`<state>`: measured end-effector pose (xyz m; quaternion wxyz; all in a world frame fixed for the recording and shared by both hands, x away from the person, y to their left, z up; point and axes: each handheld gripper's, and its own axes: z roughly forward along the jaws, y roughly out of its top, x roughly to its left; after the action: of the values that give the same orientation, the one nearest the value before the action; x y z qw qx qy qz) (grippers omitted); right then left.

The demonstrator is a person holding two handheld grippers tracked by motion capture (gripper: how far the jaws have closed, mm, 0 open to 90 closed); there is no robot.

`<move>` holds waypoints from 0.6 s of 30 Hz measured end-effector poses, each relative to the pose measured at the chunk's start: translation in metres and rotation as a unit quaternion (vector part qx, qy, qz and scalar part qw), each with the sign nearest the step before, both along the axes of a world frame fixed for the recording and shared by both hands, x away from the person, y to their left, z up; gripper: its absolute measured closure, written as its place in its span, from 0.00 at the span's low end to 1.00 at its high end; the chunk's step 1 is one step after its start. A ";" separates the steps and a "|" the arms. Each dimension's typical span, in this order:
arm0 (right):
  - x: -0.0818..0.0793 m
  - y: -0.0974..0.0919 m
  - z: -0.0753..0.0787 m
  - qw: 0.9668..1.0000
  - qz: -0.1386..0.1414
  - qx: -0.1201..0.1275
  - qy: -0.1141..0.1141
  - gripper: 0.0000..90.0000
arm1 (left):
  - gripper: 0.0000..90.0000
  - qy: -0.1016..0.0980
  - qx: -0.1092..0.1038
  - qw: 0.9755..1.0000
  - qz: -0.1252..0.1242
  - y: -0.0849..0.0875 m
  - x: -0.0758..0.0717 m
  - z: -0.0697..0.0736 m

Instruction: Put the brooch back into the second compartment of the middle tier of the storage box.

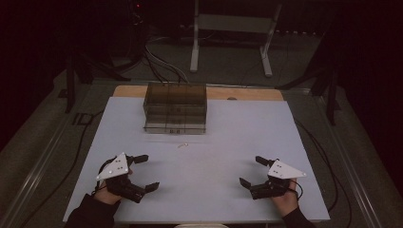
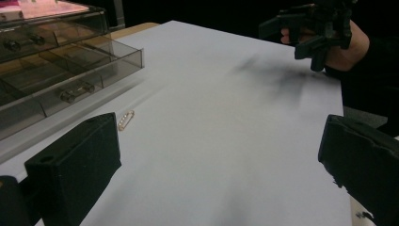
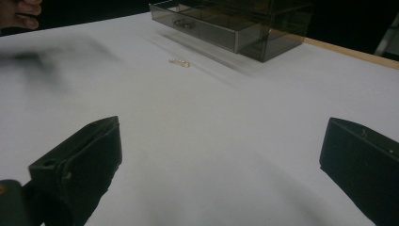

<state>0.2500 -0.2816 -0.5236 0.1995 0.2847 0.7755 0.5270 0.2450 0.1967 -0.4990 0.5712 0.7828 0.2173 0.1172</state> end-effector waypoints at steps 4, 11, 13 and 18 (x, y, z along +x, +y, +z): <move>0.000 0.000 0.000 1.000 0.000 0.001 0.000 0.00 | 0.01 -0.001 -0.001 1.000 0.000 -0.004 0.005 0.003; 0.000 0.000 0.000 1.000 0.001 0.001 0.000 0.00 | 0.01 0.001 -0.002 1.000 -0.002 -0.014 0.014 0.009; 0.000 0.000 0.000 1.000 0.002 0.001 0.001 0.00 | 0.01 0.001 0.001 1.000 0.001 -0.018 0.017 0.011; 0.000 0.000 0.001 1.000 0.001 0.002 0.000 0.00 | 0.01 0.001 -0.004 1.000 0.016 -0.028 0.025 0.016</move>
<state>0.2495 -0.2812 -0.5231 0.1982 0.2843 0.7751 0.5284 0.2699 0.1685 -0.4827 0.5719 0.7773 0.2307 0.1244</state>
